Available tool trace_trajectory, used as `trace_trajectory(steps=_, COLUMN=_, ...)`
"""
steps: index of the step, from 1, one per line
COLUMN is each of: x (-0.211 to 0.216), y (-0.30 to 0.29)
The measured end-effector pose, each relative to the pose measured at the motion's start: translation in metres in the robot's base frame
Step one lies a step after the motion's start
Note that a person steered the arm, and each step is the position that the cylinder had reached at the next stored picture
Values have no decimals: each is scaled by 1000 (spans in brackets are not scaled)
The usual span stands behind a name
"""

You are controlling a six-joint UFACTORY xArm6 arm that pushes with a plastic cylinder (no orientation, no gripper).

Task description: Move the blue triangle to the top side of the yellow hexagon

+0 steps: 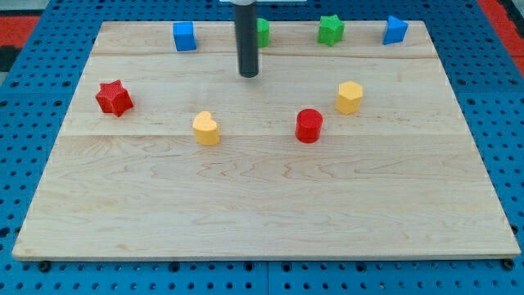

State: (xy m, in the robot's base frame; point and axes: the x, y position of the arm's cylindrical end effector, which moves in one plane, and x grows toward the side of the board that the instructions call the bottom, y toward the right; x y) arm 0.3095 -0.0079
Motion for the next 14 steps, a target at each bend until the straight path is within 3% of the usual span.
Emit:
trace_trajectory(steps=3, x=-37, y=219)
trace_trajectory(steps=5, x=-67, y=294)
trace_trajectory(steps=7, x=-117, y=233)
trace_trajectory(steps=9, x=-67, y=170)
trace_trajectory(steps=10, x=-42, y=167)
trace_trajectory(steps=12, x=-109, y=186)
trace_trajectory(steps=14, x=-74, y=218)
